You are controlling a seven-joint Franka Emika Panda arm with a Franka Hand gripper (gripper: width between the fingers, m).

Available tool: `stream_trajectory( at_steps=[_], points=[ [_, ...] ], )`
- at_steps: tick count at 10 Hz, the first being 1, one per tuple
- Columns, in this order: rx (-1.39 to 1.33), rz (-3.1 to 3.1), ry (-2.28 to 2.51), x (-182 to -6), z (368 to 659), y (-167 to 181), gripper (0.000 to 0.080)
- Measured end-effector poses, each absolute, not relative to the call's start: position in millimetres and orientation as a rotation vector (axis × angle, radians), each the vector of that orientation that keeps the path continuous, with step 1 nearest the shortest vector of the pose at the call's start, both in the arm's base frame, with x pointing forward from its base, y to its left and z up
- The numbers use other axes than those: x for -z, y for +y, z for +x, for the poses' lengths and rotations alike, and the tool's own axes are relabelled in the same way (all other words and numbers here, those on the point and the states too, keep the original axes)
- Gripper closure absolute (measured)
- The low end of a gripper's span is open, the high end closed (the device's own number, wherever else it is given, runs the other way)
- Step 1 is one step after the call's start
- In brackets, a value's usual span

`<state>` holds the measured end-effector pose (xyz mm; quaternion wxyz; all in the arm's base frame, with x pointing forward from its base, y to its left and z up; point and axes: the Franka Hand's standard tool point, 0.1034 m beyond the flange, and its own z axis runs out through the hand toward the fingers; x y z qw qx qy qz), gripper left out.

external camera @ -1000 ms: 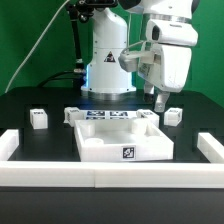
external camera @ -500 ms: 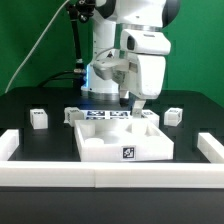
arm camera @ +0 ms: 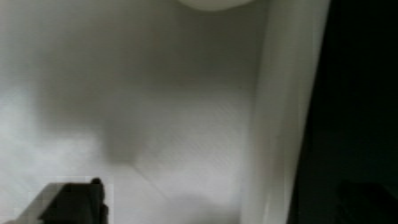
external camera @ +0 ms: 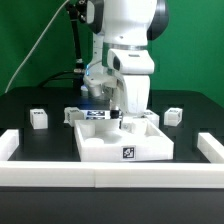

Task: Assemble one leg

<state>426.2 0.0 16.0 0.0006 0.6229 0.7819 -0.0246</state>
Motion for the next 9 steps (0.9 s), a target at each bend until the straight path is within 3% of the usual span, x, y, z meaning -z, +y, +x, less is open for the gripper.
stream_trajectory(
  at_steps=[4,7,8,9],
  points=[
    [0.082,1.974,2.444,-14.0,424.8,6.9,0.0150],
    [0.082,1.975,2.444,-13.9,424.7,6.4,0.0549],
    [0.082,1.976,2.444,-13.8,424.6,6.4,0.0549],
    [0.082,1.977,2.443,-13.9,424.6,6.3,0.0722]
  ],
)
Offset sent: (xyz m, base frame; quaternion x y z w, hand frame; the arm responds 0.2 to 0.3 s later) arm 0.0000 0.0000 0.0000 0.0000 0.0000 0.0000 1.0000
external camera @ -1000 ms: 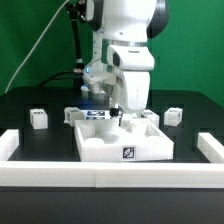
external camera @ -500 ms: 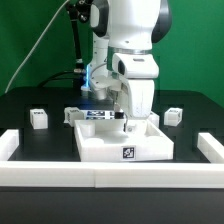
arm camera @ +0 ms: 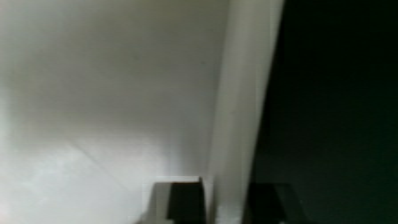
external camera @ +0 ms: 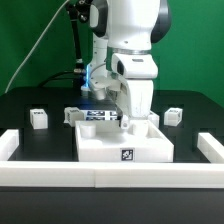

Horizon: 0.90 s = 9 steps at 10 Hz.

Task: Assemble one leg

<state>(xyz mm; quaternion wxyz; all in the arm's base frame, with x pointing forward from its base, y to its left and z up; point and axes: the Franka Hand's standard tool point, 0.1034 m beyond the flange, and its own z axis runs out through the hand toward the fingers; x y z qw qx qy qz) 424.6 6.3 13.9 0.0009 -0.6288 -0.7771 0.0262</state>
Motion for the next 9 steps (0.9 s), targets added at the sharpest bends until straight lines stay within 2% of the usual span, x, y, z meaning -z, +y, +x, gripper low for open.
stream_trajectory(
  at_steps=[7,9],
  points=[
    [-0.072,-1.992,-2.432,-14.5,426.2,7.3,0.0740],
    [-0.017,-2.140,-2.327,-13.8,431.8,23.7,0.0739]
  ],
)
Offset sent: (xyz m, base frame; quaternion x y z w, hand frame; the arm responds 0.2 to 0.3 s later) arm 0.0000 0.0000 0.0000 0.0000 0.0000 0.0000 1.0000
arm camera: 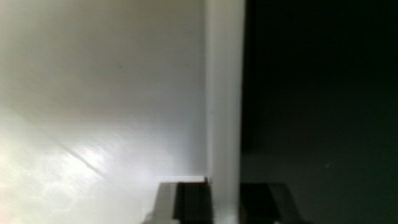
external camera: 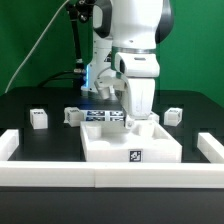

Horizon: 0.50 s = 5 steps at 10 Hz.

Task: Assemble one leg

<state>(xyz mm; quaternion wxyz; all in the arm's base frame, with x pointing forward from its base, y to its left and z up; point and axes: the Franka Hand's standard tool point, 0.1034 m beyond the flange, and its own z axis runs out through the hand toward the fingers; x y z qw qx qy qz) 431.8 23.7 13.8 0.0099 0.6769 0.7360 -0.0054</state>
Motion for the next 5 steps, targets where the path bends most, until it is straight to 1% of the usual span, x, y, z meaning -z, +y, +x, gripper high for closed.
stream_trajectory(
  at_steps=[2,5],
  points=[
    [-0.016,2.180,2.222,-13.6,441.4,47.8,0.0739],
    [-0.050,2.179,2.207,-13.9,458.6,71.4,0.0739]
  ],
)
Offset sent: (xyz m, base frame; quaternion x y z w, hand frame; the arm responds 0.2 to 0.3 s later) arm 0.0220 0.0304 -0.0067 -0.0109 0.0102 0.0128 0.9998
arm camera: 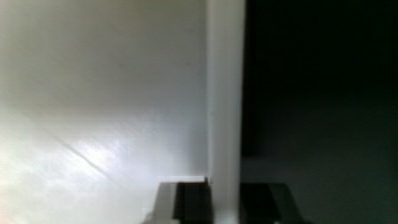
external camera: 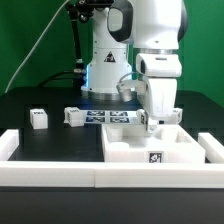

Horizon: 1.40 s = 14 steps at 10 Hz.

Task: Assemble one leg

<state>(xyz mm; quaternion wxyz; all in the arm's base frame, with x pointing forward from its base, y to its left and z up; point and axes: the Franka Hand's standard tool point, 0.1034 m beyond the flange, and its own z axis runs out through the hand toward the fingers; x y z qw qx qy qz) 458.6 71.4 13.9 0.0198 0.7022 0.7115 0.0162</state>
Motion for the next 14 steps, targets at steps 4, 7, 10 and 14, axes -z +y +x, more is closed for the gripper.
stream_trajectory(
  at_steps=[4,7,10,14],
  points=[
    [-0.018,2.151,2.225,-14.5,478.1,83.0,0.0739],
    [-0.018,2.152,2.224,-14.4,478.1,82.7,0.0739],
    [0.022,2.159,2.219,-14.4,486.2,84.7,0.0739],
    [0.023,2.275,2.090,-14.0,486.9,90.4,0.0739]
  ],
)
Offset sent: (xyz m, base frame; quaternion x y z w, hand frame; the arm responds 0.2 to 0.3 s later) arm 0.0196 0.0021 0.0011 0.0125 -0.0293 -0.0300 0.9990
